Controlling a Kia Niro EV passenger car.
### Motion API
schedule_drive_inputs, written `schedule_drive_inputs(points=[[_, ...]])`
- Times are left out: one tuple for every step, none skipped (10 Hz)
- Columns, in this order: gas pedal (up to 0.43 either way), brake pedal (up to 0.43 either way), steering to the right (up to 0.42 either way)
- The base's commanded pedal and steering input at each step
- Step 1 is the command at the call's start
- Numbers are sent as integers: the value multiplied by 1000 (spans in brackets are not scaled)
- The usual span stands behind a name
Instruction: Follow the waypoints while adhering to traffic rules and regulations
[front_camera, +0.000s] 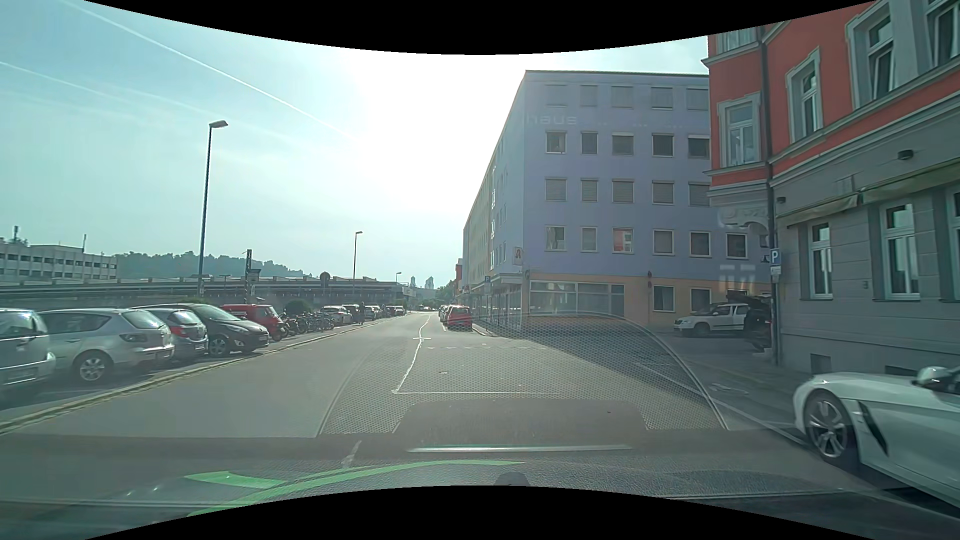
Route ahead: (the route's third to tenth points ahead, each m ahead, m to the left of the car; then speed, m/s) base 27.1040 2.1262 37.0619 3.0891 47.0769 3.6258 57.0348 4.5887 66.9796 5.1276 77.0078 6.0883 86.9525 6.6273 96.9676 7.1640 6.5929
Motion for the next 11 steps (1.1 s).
schedule_drive_inputs(points=[[0,201,-16],[0,201,-20],[0,201,-20],[0,207,-20],[0,201,-21],[0,201,-21],[0,207,-21],[0,207,-20],[0,213,-21],[0,213,-21],[0,207,-23]])
